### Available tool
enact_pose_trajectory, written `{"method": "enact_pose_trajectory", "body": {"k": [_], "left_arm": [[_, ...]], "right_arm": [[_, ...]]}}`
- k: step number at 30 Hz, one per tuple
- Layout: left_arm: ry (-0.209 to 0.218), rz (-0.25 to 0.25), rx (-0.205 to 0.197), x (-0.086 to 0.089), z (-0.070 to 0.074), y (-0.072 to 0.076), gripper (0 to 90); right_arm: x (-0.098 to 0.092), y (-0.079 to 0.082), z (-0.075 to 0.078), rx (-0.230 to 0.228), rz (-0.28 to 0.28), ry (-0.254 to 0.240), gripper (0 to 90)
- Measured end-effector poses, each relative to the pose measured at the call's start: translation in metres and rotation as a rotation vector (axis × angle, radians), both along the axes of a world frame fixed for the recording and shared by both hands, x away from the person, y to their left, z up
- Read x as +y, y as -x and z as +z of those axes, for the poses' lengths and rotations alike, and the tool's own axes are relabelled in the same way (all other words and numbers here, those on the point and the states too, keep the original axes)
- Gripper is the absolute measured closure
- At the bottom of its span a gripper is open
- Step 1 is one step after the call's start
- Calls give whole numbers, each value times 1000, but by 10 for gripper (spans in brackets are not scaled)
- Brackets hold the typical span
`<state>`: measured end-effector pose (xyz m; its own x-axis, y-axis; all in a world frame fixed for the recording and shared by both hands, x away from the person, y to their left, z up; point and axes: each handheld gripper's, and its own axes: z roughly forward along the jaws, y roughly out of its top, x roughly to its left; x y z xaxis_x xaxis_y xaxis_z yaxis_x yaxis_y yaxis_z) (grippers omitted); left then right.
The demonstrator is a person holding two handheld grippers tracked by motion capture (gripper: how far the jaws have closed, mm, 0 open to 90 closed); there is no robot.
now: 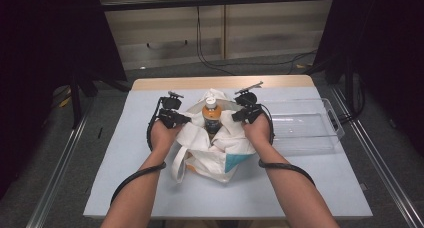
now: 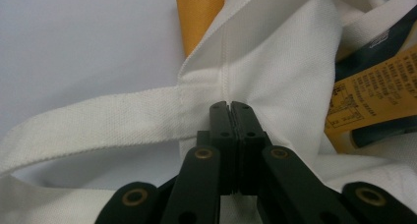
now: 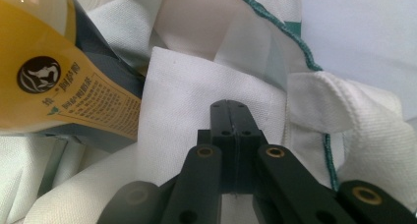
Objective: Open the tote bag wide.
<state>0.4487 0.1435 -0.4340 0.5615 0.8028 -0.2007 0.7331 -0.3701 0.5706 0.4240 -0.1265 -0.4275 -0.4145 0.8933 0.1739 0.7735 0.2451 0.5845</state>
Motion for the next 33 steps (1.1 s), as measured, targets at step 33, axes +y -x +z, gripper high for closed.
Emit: {"method": "enact_pose_trajectory", "body": {"k": [33], "left_arm": [[48,-42,-93,-8,45,27,849]], "right_arm": [[-10,35,31,-74,43,-83,900]]}}
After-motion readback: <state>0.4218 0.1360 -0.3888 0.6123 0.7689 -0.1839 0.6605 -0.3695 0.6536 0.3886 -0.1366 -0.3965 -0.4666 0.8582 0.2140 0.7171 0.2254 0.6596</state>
